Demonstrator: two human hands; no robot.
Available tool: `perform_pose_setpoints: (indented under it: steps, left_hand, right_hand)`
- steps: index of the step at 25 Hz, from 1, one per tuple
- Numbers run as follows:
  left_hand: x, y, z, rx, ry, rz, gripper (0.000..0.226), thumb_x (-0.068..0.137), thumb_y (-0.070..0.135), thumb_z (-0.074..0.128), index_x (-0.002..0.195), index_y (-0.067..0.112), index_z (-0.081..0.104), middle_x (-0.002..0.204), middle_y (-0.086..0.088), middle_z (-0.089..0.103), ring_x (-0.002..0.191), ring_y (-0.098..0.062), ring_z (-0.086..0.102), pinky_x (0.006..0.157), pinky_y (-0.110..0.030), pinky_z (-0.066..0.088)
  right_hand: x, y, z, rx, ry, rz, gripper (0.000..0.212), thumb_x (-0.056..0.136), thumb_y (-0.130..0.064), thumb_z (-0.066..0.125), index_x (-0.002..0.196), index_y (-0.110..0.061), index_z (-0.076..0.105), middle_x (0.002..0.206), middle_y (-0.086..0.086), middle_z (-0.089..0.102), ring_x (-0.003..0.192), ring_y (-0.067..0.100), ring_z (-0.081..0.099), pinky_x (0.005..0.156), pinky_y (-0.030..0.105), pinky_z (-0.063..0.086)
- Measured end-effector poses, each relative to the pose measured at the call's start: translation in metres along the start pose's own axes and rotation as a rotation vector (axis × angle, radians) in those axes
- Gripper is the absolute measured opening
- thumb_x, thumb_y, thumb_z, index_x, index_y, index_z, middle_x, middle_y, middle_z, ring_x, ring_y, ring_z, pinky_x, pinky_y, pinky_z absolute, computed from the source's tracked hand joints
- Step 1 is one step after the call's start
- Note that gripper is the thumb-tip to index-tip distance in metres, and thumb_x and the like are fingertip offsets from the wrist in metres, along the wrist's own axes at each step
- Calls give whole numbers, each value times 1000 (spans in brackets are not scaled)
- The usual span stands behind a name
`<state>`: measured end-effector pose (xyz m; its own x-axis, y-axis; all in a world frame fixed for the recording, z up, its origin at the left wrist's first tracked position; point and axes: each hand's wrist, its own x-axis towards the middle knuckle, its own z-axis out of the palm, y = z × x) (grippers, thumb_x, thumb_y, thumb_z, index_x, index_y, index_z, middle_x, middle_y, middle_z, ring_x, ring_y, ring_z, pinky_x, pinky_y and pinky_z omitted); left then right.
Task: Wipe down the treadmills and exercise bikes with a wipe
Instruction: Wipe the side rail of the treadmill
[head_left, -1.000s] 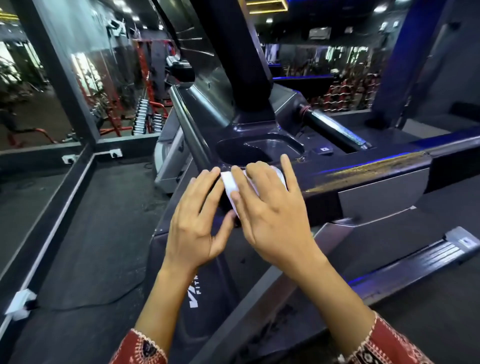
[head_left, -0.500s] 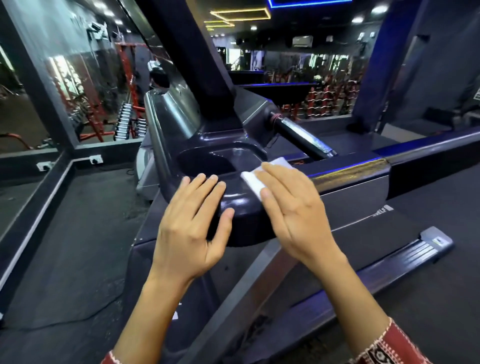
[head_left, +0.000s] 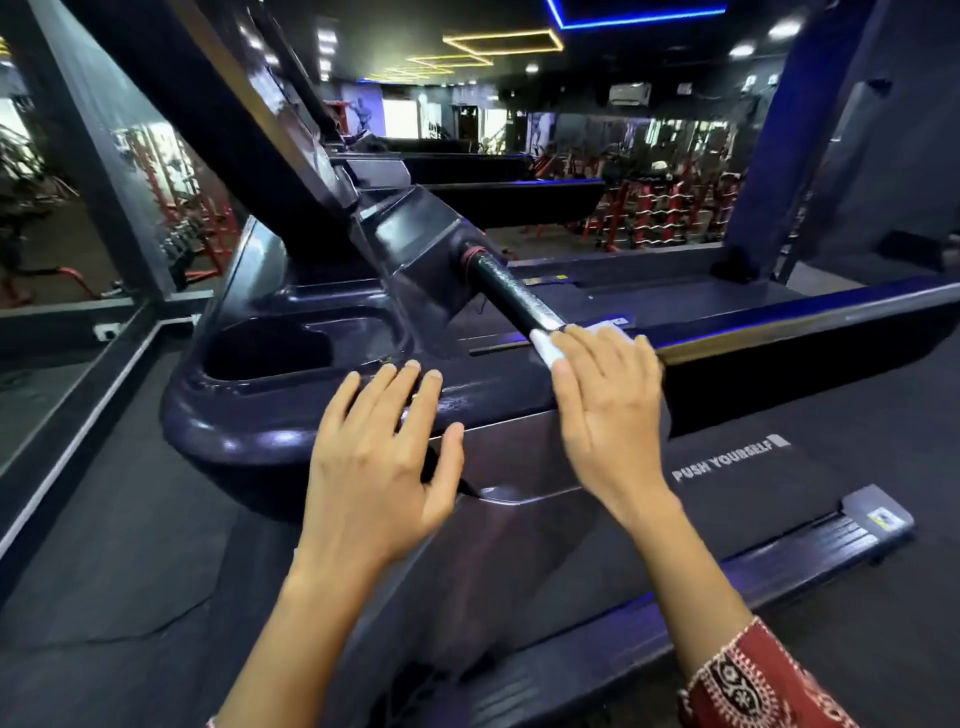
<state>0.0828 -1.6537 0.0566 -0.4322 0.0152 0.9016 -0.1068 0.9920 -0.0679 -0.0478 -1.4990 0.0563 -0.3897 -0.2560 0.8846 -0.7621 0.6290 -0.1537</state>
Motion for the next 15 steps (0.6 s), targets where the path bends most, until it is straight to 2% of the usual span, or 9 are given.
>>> perform_pose_setpoints:
  steps: [3, 4, 5, 7, 8, 10, 12, 13, 15]
  left_hand:
    - [10, 31, 18, 12, -30, 8, 42, 88, 28, 49, 112, -2, 68, 115, -20, 66, 106, -36, 63, 101, -44, 36]
    - [13, 40, 24, 14, -37, 4, 43, 88, 28, 49, 113, -2, 67, 116, -20, 65, 106, -36, 63, 101, -44, 35]
    - [14, 47, 28, 18, -41, -6, 43, 88, 28, 49, 113, -2, 67, 116, -20, 65, 107, -36, 63, 101, -45, 35]
    - [17, 63, 37, 30, -36, -22, 44, 88, 29, 49, 114, -2, 66, 117, -21, 64, 108, -36, 62, 101, -46, 36]
    - [19, 71, 43, 30, -34, -29, 44, 88, 29, 49, 114, -2, 66, 117, -21, 64, 108, -36, 62, 101, -46, 36]
    - [26, 89, 54, 23, -40, -42, 44, 87, 29, 49, 114, -2, 66, 117, -21, 64, 108, -37, 62, 101, -47, 35]
    - [35, 109, 64, 6, -55, -44, 44, 87, 30, 49, 113, -1, 66, 117, -21, 64, 108, -37, 62, 100, -46, 35]
    - [40, 122, 70, -12, -62, -36, 44, 87, 30, 49, 113, -1, 66, 117, -21, 64, 107, -37, 62, 100, -46, 34]
    - [49, 146, 85, -58, -74, -11, 43, 86, 29, 49, 112, 0, 67, 117, -21, 64, 107, -37, 62, 100, -45, 34]
  right_hand:
    - [-13, 9, 2, 64, -45, -247, 42, 103, -29, 31, 127, -12, 62, 127, 6, 61, 121, 28, 52, 106, 44, 31]
    - [-9, 29, -1, 78, -33, -266, 40, 103, -27, 33, 126, -11, 62, 126, 8, 61, 119, 29, 53, 104, 43, 32]
    - [-4, 53, -4, 79, 4, -197, 38, 102, -26, 35, 122, -10, 63, 121, 9, 62, 116, 31, 54, 102, 41, 32]
    - [3, 90, -10, 46, 88, 56, 38, 101, -26, 34, 114, -10, 66, 114, 8, 64, 111, 34, 56, 102, 39, 29]
    - [3, 98, -10, 20, 104, 95, 38, 101, -25, 34, 113, -11, 67, 111, 6, 64, 109, 33, 56, 102, 37, 27]
    - [-1, 96, -7, 35, 65, -44, 38, 102, -25, 34, 117, -14, 66, 111, 2, 64, 109, 28, 55, 103, 35, 25]
    - [-3, 106, -10, 124, 22, -194, 42, 104, -28, 32, 119, -10, 66, 120, 5, 64, 114, 25, 54, 105, 37, 29]
    - [-1, 124, -14, 142, 22, -205, 43, 104, -28, 31, 119, -8, 65, 122, 7, 64, 116, 25, 54, 104, 39, 32]
    - [0, 163, -20, 136, 71, -115, 41, 104, -25, 33, 119, -5, 65, 121, 8, 64, 117, 25, 55, 103, 40, 37]
